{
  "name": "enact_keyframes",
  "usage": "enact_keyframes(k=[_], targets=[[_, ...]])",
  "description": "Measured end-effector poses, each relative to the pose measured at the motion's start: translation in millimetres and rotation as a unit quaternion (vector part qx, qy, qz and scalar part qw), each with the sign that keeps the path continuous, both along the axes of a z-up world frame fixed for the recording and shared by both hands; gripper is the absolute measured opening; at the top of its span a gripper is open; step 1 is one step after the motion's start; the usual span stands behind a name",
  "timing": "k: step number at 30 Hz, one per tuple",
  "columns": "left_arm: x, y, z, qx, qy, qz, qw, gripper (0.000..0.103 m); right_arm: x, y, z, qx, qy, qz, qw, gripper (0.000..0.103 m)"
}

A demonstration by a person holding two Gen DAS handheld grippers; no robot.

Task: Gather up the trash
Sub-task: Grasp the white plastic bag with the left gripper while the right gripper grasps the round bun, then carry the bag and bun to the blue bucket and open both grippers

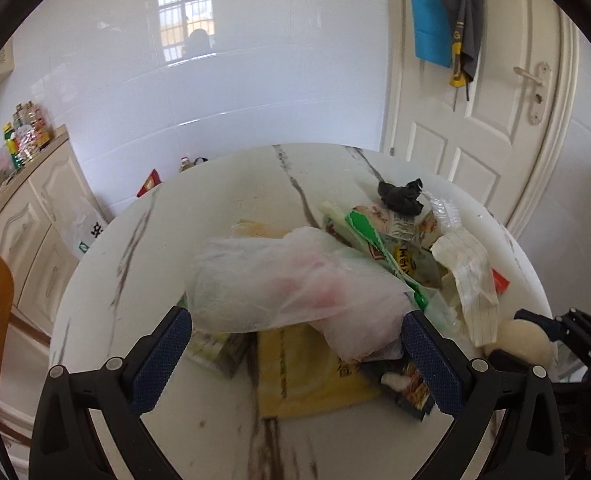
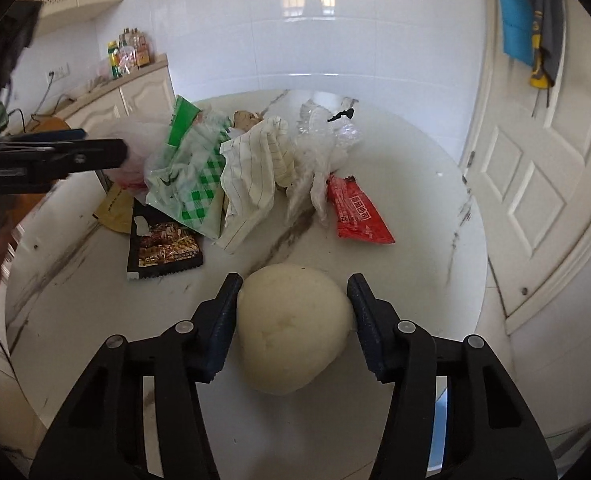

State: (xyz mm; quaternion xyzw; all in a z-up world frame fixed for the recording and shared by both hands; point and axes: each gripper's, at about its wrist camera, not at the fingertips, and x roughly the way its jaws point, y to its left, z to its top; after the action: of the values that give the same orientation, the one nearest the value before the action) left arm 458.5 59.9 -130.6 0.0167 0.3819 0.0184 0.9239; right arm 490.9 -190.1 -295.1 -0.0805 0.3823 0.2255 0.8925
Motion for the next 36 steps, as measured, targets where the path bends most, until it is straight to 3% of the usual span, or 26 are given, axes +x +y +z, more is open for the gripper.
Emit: enact_keyframes(k=[4, 9, 14, 16, 17, 24, 33, 36], targets=[[16.9, -8.6, -8.4, 0.007, 0.009, -0.013, 0.9998, 0.102, 0.8, -1.1, -0.2, 0.004, 0.000, 0.003, 1.000, 0.051], [38.9, -4.4, -21.9, -0.022, 0.025, -0.017, 0.9993, 0.101, -0.7, -1.4, -0.6, 0.015, 0.000, 0.001, 1.000, 0.051], [51.8, 5.3, -30.9, -0.073, 0.048, -0.041, 0.9953, 0.067, -2.3, -1.5, 0.1, 0.023, 0.002, -0.002, 1.000, 0.051], [54.8, 7.4, -32.8, -0.085, 0.047, -0.049, 0.9941, 0.034, -2.5, -1.9, 0.2, 0.024, 0.002, -0.005, 1.000, 0.051], [55.1, 7.9, -32.7, -0.090, 0.044, -0.056, 0.9934, 0.027, -3.4, -1.8, 0.2, 0.025, 0.002, -0.006, 1.000, 0.051], [35.9, 17.7, -25.4, -0.084, 0.008, -0.065, 0.9943, 0.022, -12.5, 3.4, 3.8, 0.032, 0.000, -0.010, 0.999, 0.050], [-38.5, 53.3, -28.0, -0.080, 0.019, -0.087, 0.9929, 0.023, -24.0, 11.5, 12.2, 0.033, -0.008, -0.007, 0.999, 0.050], [-63.6, 71.8, -35.5, -0.086, 0.026, -0.077, 0.9929, 0.028, -26.6, 14.5, 11.7, 0.033, -0.007, -0.006, 0.999, 0.050]])
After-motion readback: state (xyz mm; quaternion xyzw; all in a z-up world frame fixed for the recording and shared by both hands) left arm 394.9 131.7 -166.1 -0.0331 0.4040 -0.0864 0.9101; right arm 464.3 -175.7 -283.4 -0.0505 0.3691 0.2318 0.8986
